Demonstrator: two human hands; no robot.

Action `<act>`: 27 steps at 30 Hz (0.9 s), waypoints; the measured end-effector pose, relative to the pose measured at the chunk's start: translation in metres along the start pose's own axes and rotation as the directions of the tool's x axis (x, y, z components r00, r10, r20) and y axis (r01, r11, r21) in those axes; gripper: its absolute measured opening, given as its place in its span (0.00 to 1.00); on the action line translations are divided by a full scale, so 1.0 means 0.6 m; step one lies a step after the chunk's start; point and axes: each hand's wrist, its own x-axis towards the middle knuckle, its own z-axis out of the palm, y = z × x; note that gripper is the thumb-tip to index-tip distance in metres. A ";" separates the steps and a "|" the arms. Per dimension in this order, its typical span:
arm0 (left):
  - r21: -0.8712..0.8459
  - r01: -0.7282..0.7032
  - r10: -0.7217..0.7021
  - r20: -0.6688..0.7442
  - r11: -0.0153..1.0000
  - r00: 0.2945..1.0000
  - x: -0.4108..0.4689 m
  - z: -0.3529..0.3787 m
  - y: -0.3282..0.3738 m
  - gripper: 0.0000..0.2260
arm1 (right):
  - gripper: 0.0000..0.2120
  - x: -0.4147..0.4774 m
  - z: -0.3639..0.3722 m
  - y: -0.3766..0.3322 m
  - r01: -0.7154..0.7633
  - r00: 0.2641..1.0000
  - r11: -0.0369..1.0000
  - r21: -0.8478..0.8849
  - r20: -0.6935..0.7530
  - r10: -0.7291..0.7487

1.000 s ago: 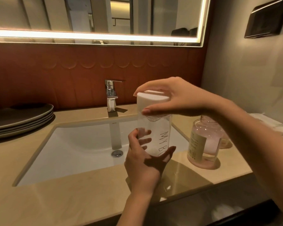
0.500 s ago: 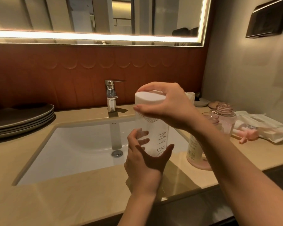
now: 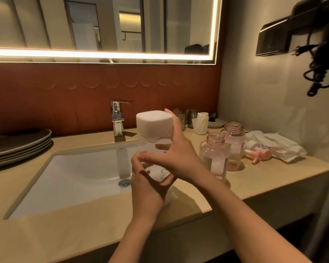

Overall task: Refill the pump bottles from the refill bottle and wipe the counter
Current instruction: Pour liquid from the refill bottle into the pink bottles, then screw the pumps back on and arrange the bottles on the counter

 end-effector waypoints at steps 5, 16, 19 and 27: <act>-0.036 -0.007 0.011 0.104 0.999 0.994 -0.002 0.002 0.012 0.48 | 0.47 0.003 -0.039 -0.012 0.071 0.996 0.993 -0.100 -0.038 -0.075; -0.225 0.176 -0.164 0.071 0.958 0.984 -0.006 0.101 0.034 0.31 | 0.48 0.118 -0.192 -0.015 0.104 0.977 0.992 -0.068 -0.181 -0.115; -0.232 0.193 -0.175 0.097 0.953 0.980 -0.003 0.132 0.037 0.31 | 0.46 0.157 -0.228 0.016 0.055 0.971 0.993 -0.103 -0.226 -0.077; -0.328 0.289 -0.281 0.071 0.900 0.957 -0.003 0.165 0.033 0.21 | 0.39 0.237 -0.309 0.124 -0.134 0.934 0.988 -0.082 -0.344 0.098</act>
